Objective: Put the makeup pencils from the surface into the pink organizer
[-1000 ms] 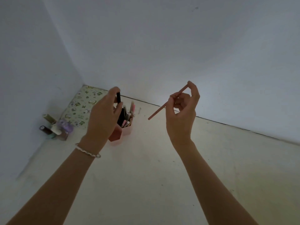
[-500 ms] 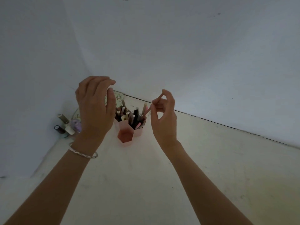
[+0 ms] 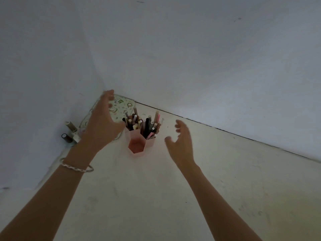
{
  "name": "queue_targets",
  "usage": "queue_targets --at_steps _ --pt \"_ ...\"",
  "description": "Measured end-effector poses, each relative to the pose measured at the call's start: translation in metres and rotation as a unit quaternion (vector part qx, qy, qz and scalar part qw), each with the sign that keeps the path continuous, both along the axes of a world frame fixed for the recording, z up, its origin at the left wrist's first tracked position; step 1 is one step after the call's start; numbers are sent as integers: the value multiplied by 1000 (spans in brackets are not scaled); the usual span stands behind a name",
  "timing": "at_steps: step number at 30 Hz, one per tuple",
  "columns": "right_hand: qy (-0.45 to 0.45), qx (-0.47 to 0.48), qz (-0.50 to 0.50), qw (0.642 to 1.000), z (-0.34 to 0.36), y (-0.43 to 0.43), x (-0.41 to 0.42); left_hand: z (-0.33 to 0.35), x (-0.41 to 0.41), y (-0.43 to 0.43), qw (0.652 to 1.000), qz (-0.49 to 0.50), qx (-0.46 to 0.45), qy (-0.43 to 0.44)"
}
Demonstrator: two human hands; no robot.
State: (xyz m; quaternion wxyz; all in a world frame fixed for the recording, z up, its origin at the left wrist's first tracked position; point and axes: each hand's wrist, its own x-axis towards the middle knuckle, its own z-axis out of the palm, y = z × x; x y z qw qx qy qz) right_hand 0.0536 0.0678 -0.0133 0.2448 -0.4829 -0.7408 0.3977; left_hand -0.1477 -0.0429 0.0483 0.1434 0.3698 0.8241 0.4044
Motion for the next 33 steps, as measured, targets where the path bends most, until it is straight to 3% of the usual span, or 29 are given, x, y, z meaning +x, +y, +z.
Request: queue_targets --at_steps 2,5,8,14,23,33 --pt "-87 -109 68 988 -10 -7 -8 -9 3 6 990 -34 -109 -83" --pt "-49 -158 98 981 -23 -25 -32 -28 12 20 983 -17 -128 -129" --pt "9 -154 54 987 -35 -34 -53 -41 16 29 992 24 -90 -84" --pt "36 -85 -11 996 -45 -6 -81 -43 8 54 993 64 -62 -74" --pt "-7 -39 -39 998 -60 30 -117 -44 -25 97 991 56 -16 -119" --pt "22 -87 -55 994 -60 25 -111 -43 -24 95 975 77 1 -210"
